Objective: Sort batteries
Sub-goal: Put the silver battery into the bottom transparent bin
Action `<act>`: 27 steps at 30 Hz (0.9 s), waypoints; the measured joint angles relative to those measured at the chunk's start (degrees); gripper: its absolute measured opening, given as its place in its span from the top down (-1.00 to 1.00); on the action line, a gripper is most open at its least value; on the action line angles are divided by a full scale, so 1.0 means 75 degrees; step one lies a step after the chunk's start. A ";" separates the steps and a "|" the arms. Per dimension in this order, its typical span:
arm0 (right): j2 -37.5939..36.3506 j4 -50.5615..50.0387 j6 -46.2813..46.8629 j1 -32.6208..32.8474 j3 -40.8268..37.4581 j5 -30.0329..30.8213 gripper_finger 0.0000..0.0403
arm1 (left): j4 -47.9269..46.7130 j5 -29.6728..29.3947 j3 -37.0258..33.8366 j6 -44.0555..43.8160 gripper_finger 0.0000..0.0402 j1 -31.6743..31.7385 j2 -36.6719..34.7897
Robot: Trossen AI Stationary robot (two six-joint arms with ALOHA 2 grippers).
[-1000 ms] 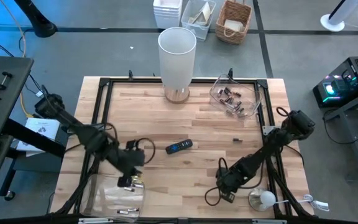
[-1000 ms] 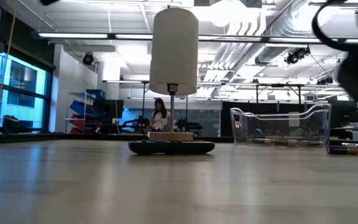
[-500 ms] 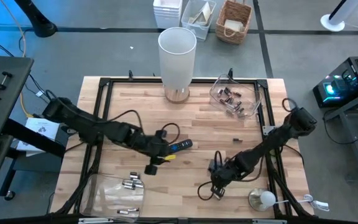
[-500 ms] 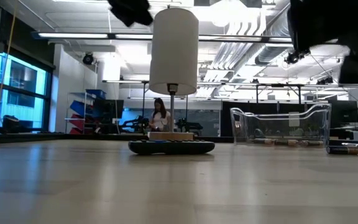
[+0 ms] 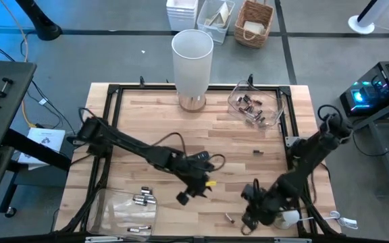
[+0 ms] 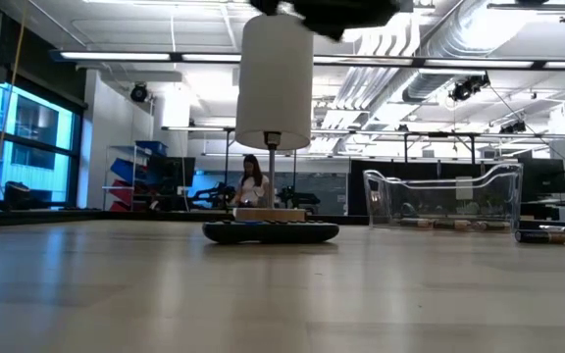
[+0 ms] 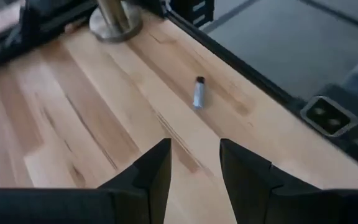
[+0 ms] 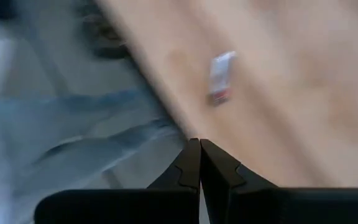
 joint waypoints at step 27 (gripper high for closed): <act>0.2935 0.2631 -0.1315 -0.0428 0.0057 -0.0962 1.00 | -0.1523 -0.0485 0.1282 -0.0465 0.35 -0.0484 0.1429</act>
